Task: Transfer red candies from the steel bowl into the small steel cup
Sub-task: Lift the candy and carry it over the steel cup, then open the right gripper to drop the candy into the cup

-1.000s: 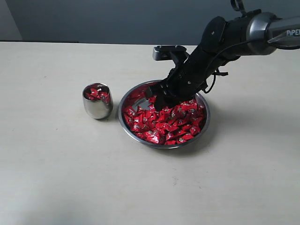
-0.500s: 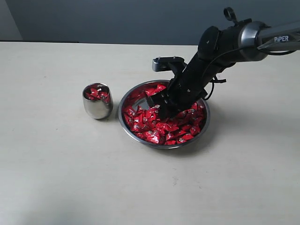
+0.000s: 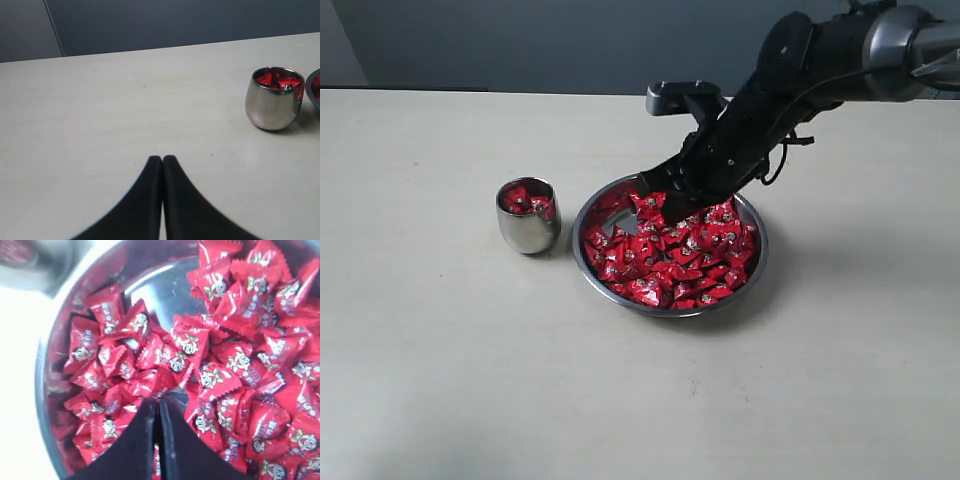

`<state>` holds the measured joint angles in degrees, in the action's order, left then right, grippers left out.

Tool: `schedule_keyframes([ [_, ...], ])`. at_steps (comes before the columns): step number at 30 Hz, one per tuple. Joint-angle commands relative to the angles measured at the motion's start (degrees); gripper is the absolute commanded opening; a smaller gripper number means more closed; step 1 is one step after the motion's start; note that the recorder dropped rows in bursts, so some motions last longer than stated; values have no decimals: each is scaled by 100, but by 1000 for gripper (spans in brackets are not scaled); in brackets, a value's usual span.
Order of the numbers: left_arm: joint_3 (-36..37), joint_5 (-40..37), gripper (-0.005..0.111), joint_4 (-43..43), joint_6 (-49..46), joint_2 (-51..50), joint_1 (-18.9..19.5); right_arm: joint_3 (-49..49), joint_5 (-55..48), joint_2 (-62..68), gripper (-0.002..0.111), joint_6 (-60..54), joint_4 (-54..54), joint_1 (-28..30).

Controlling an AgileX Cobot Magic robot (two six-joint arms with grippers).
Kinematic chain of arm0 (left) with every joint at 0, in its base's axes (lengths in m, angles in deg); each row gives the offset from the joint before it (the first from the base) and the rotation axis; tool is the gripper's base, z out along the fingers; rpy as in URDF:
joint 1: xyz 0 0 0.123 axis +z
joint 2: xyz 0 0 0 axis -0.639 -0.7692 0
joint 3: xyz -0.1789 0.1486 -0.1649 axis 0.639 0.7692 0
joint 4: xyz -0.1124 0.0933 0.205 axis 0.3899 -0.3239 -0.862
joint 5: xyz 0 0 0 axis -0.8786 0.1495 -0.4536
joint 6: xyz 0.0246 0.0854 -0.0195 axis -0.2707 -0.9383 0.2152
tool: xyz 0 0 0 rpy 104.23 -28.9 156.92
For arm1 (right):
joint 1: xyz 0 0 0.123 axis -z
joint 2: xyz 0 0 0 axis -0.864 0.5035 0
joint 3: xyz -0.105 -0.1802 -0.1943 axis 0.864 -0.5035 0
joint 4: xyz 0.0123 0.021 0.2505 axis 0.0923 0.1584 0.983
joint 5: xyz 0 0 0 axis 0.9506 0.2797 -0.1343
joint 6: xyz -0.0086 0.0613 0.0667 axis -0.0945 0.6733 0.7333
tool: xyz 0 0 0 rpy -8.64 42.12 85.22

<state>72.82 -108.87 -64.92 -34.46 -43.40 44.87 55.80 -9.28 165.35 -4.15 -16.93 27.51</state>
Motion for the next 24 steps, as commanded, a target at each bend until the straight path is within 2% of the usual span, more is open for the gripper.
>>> schedule_keyframes([
  [1, -48, 34, 0, -11, 11, 27, -5, 57, -19, -326, 0, 4, 396, 26],
  [8, -48, 34, 0, -11, 11, 27, -5, 790, -253, -226, 0, -6, 631, -344],
  [15, -48, 34, 0, -11, 11, 27, -5, 2020, -266, 460, 0, 60, 631, -876],
  [24, -48, 34, 0, -11, 11, 27, -5, 3201, -352, 1629, 1, 139, 631, -1054],
])
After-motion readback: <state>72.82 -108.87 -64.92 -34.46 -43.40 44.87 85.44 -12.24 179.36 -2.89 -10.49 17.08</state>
